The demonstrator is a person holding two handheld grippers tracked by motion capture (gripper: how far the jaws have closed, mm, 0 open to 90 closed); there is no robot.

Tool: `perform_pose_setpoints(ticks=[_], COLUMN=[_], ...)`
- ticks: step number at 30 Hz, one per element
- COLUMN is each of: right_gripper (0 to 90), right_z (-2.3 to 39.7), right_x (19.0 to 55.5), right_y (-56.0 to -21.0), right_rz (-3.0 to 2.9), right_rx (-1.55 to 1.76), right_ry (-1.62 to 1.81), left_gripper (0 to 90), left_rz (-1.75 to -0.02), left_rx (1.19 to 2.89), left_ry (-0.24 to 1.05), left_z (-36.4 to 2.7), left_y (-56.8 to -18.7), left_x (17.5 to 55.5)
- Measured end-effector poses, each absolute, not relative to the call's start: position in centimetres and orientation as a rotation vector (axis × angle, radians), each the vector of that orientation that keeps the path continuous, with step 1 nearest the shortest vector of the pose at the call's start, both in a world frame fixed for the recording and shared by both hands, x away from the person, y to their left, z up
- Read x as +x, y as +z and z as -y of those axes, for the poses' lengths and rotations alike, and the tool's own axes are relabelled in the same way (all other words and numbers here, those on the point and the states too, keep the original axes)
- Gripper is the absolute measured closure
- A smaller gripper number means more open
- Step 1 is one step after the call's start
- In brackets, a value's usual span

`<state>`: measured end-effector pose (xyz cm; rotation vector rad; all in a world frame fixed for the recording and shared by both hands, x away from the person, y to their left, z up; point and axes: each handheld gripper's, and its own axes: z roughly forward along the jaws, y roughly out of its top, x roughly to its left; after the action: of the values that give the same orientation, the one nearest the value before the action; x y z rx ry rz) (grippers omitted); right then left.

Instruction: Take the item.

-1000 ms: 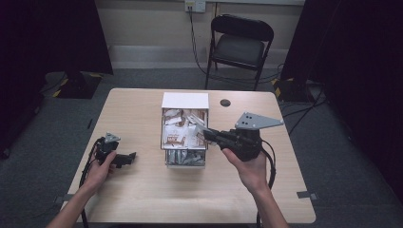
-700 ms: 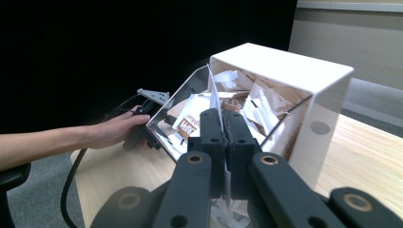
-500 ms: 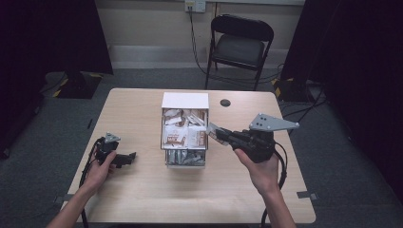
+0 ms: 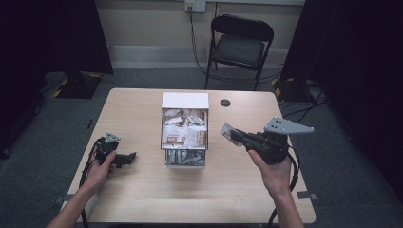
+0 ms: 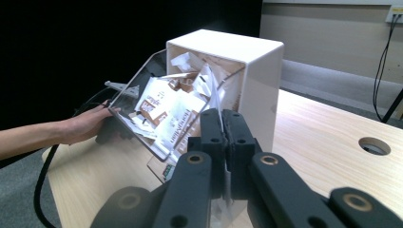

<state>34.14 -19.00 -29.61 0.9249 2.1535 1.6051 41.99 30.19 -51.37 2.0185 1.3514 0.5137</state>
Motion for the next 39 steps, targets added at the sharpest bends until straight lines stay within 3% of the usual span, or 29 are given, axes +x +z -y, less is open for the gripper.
perform_pose_setpoints(ticks=[39], right_gripper=[88.6], right_z=[21.2], right_x=[37.4], right_y=[-36.3], right_rz=[-2.226], right_rx=[1.118], right_ry=[1.461], left_gripper=[0.0], left_rz=[-1.351], left_rx=[2.018], left_ry=[0.513], left_z=[-30.2], left_y=[-51.4], left_x=[42.0])
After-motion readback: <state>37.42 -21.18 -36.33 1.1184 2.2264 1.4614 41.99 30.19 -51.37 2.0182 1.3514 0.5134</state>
